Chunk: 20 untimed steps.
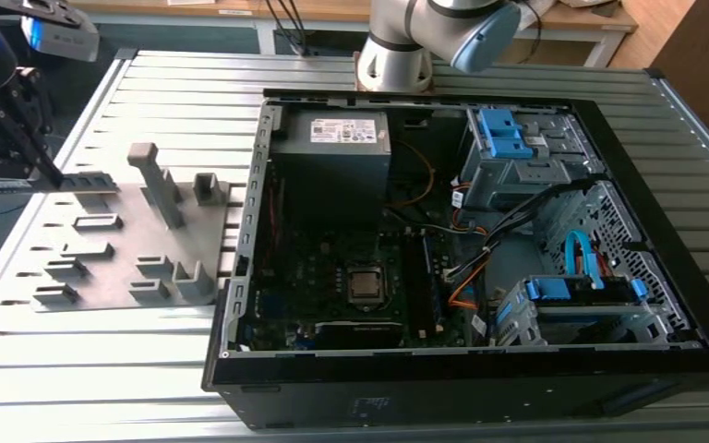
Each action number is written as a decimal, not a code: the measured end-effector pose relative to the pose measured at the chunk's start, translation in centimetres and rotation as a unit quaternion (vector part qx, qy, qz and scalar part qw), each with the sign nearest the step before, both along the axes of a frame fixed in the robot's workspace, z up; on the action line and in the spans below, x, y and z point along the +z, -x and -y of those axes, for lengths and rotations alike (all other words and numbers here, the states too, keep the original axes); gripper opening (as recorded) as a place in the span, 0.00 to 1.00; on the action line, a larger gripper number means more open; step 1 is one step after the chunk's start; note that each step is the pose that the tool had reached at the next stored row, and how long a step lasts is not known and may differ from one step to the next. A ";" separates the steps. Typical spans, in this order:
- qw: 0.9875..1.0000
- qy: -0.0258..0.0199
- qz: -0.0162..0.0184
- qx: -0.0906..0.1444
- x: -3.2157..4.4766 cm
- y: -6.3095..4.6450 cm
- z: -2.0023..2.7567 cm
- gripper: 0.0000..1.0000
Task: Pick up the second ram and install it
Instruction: 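Pick up the second ram and move it above second insertion slot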
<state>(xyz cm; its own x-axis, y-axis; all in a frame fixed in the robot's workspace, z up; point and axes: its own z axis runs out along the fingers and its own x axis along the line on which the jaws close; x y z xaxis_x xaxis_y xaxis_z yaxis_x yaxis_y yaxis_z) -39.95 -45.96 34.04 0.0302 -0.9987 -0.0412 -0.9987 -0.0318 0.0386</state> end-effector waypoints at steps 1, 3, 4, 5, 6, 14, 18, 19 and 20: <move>1.000 0.000 0.000 0.000 0.12 0.0 0.00 0.14; 1.000 0.000 0.000 0.000 0.32 0.0 0.00 0.14; 1.000 0.000 0.000 0.000 0.41 0.0 0.00 0.14; 1.000 0.000 0.000 0.000 0.52 0.0 0.00 0.14; 1.000 0.000 0.000 0.000 0.63 0.0 0.00 0.14; 1.000 0.000 0.000 0.000 1.49 0.0 0.00 0.14; 1.000 0.000 0.000 0.000 1.95 0.0 0.00 0.14; 1.000 0.000 0.000 0.000 2.06 0.0 0.00 0.14; 1.000 0.000 0.000 0.000 2.18 0.0 0.00 0.14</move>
<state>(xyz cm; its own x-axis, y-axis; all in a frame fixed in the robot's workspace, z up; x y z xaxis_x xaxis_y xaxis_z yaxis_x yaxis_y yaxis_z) -39.95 -45.96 36.22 0.0301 -0.9987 -0.0412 -0.9987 -0.0317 0.0386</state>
